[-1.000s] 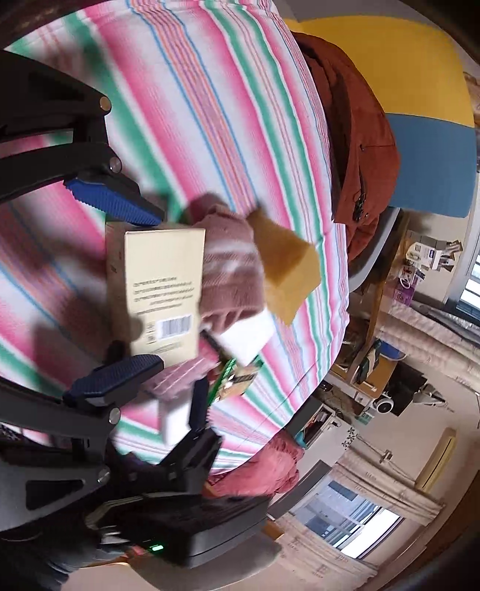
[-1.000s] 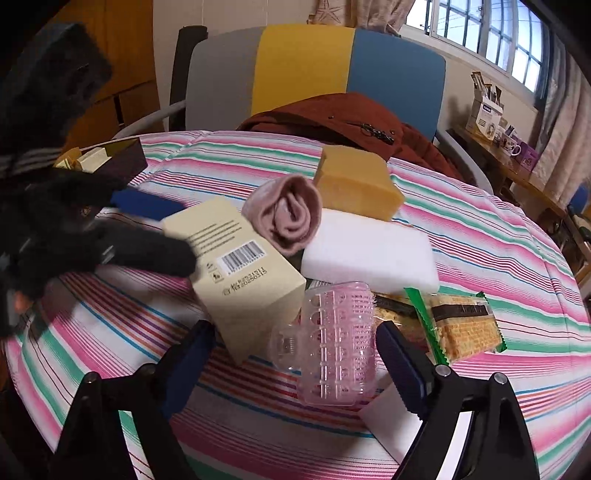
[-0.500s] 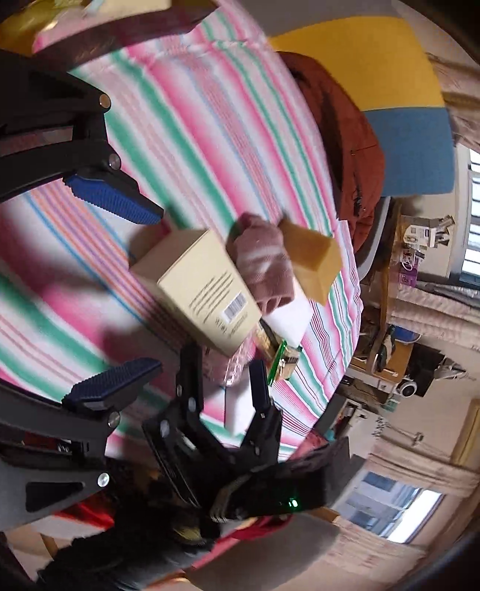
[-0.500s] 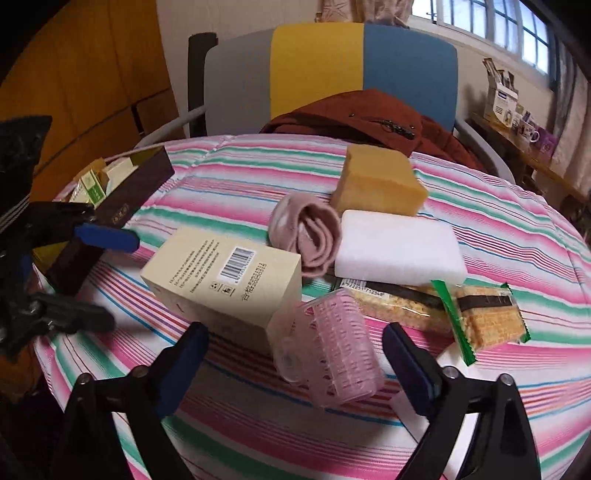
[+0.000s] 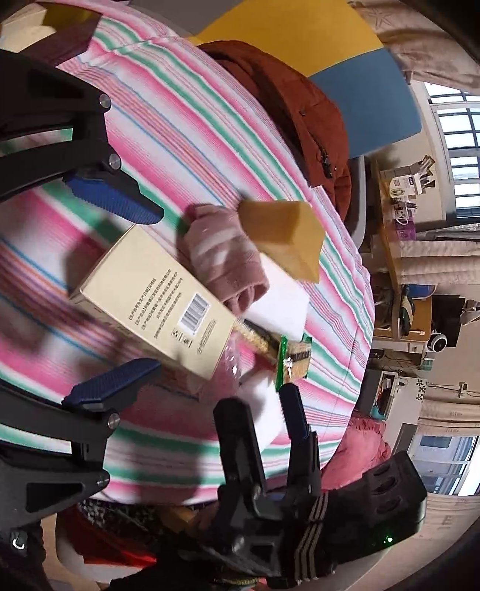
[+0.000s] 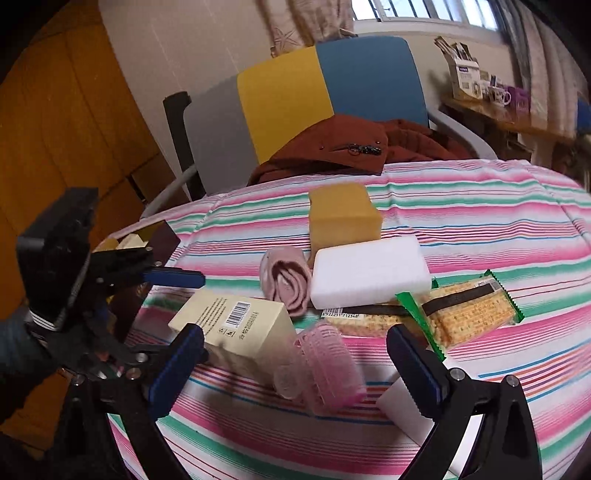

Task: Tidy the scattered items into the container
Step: 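Grasp the cream barcode box with the left tool while the right tool reaches toward the pink sock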

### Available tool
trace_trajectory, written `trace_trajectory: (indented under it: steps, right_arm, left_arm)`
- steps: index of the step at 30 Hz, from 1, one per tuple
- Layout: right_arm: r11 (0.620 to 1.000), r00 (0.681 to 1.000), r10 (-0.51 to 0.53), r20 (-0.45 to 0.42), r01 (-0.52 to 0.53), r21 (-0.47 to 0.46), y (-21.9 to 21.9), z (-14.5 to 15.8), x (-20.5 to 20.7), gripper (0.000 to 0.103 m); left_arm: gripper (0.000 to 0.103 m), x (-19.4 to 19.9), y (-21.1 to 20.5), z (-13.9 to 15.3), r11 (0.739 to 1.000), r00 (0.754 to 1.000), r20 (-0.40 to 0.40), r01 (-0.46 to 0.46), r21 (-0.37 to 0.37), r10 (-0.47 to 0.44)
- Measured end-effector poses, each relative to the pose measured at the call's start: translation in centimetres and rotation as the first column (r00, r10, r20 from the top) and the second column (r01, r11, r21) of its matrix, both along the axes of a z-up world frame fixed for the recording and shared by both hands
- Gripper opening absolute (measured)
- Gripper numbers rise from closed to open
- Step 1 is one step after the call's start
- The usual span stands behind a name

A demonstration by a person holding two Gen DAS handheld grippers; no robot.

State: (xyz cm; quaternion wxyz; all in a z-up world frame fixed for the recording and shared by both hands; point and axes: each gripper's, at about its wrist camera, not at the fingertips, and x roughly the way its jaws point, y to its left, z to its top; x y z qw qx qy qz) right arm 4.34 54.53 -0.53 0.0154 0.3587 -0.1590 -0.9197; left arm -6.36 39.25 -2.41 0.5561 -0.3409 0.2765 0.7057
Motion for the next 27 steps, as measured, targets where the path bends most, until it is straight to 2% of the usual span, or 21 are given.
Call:
trace_trajectory:
  steps: [5,10,13,15,17,20,22,23,24,27]
  right_arm:
    - [0.998,1.000,-0.011,-0.013,0.010,-0.059,0.8,0.2,0.1,0.100]
    - [0.996,1.000,-0.014,-0.021,0.012,-0.086,1.1,0.3,0.4,0.100]
    - [0.996,1.000,-0.008,-0.022,0.006,-0.091,1.0,0.4,0.4,0.100]
    - [0.995,1.000,0.003,-0.021,-0.006,-0.099,0.9,0.3,0.4,0.100]
    - [0.995,1.000,0.010,-0.019,-0.012,-0.101,0.8,0.3,0.2,0.100]
    - [0.995,1.000,0.006,-0.010,-0.007,-0.099,0.9,0.1,0.1,0.100]
    - [0.995,1.000,0.002,-0.014,-0.003,-0.100,1.0,0.1,0.1,0.100]
    - [0.995,1.000,-0.003,-0.017,0.001,-0.100,1.1,0.1,0.2,0.100]
    - [0.995,1.000,-0.007,-0.019,0.005,-0.103,1.2,0.1,0.2,0.100]
    - [0.993,0.999,-0.014,-0.037,0.010,-0.116,1.4,0.3,0.4,0.100]
  left_arm:
    - [0.076,0.0,0.9,-0.1,1.000,0.999,-0.015,0.029,-0.007,-0.029]
    - [0.076,0.5,1.8,-0.2,0.993,0.992,-0.058,0.109,-0.050,-0.112]
    - [0.076,0.5,2.0,-0.7,0.985,0.987,-0.005,0.157,-0.077,-0.158]
    - [0.076,0.6,1.8,-1.0,0.978,0.978,0.088,0.197,-0.076,-0.190]
    - [0.073,0.8,1.6,-1.4,0.976,0.972,0.131,0.206,-0.074,-0.195]
    - [0.069,1.3,1.7,-1.9,0.976,0.977,0.094,0.197,-0.088,-0.189]
    - [0.067,1.3,2.1,-2.0,0.981,0.979,0.116,0.179,-0.076,-0.170]
    - [0.057,1.4,2.2,-2.0,0.983,0.978,0.132,0.172,-0.066,-0.162]
    - [0.053,1.5,2.2,-2.1,0.985,0.978,0.145,0.159,-0.059,-0.149]
    - [0.053,1.1,1.4,-2.1,0.996,0.984,0.161,0.077,-0.036,-0.070]
